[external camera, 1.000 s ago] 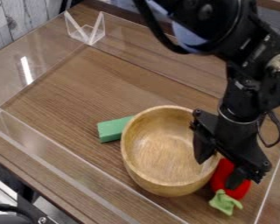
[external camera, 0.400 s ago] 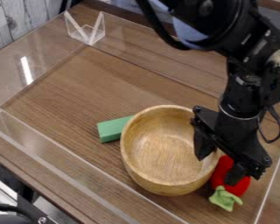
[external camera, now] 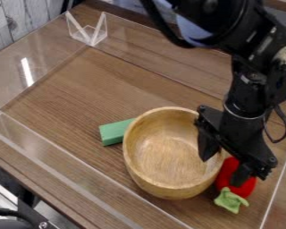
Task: Move the red fruit to the right
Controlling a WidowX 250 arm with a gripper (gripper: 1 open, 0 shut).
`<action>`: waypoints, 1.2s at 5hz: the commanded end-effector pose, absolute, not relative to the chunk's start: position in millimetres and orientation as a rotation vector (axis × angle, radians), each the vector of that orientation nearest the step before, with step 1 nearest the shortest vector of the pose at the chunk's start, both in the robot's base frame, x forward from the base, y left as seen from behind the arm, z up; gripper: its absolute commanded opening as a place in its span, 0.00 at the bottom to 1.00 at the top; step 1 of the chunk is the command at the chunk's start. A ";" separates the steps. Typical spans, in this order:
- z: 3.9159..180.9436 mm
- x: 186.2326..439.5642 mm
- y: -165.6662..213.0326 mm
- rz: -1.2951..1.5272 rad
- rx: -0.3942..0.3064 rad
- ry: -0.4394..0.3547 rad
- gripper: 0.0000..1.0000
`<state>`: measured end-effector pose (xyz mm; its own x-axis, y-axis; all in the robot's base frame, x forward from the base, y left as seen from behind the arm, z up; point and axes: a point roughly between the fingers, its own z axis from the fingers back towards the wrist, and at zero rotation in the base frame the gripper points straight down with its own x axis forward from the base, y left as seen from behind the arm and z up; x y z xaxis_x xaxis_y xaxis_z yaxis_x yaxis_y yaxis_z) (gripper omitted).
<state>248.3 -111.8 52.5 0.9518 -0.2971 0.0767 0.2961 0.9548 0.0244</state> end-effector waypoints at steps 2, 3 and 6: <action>73.8 261.9 -110.9 -0.287 -0.008 -0.163 0.00; 73.8 263.0 -110.5 -0.286 -0.009 -0.165 0.00; 74.0 265.8 -109.0 -0.280 -0.012 -0.172 0.00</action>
<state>255.0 -107.9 55.9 0.9531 -0.2859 0.0987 0.2854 0.9582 0.0200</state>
